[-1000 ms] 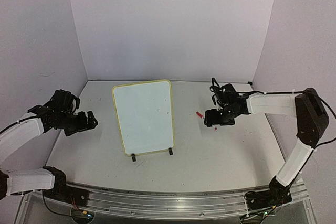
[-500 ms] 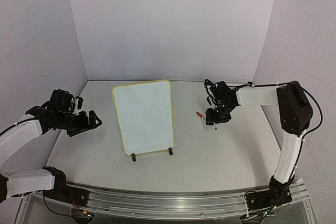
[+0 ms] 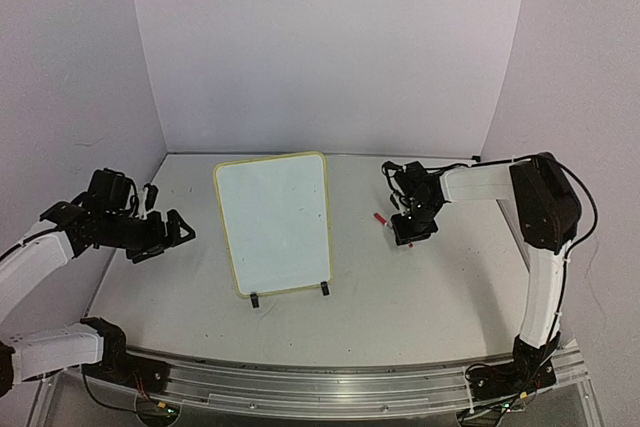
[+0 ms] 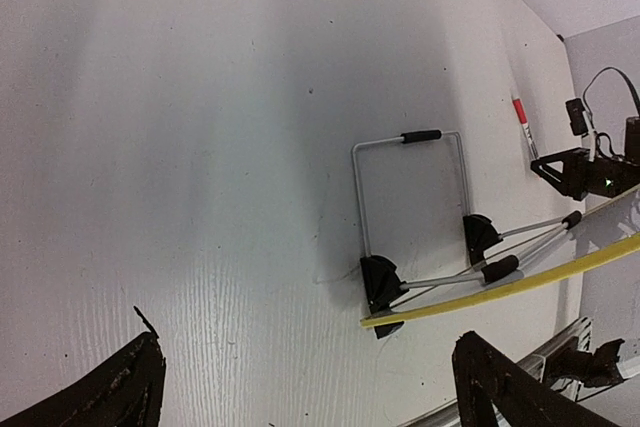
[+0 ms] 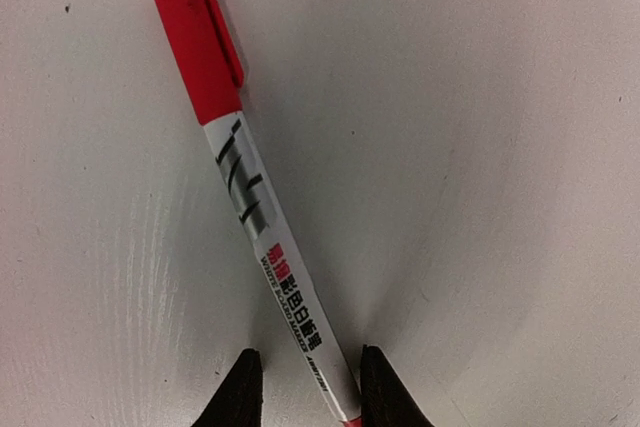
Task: Write a sentence on the whiteboard
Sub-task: Pick up the whiteboard marker from the center of the board.
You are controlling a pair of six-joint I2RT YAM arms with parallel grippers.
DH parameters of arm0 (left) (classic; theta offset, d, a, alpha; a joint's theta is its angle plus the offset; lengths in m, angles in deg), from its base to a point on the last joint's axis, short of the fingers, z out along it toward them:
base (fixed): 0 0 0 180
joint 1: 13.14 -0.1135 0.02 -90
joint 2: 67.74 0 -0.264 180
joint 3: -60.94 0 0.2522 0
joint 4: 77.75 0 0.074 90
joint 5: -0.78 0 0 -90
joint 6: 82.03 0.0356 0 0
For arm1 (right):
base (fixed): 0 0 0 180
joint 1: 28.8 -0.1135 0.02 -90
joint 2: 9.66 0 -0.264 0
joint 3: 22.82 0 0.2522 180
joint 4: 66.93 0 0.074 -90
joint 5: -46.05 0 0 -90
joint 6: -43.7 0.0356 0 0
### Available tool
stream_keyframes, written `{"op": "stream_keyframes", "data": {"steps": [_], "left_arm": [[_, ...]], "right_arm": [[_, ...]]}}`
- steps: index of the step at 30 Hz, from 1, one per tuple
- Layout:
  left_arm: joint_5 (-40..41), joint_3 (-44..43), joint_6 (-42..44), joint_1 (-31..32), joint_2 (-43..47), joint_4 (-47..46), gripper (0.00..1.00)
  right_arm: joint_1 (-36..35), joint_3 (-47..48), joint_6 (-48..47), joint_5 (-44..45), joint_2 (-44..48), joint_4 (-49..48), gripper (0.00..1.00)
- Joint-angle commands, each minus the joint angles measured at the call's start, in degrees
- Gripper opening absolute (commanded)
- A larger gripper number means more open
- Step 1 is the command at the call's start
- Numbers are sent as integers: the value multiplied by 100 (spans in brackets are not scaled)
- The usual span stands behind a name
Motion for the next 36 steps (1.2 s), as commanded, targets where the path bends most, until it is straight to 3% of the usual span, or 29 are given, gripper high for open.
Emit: {"op": "stream_keyframes", "data": {"steps": [1,11,19,29,36], "left_arm": [[-312,-302,-21,4,87,178,100],[-1341,-339,330,6,-66,98,99],[-2284,-427,752,4,190,255,97],[-2806,-986,798,22,451,642,96],[-2913,-1414,489,131,396,483,95]], "right_arm": [[-25,177,-93,-43,-52,152,25],[-22,-6,-382,-844,24,64,0],[-200,-806,-284,-1173,1143,24,0],[-1852,-1731,481,-615,3676,6,0],[-3162,-1194,468,-659,3909,-59,0]]}}
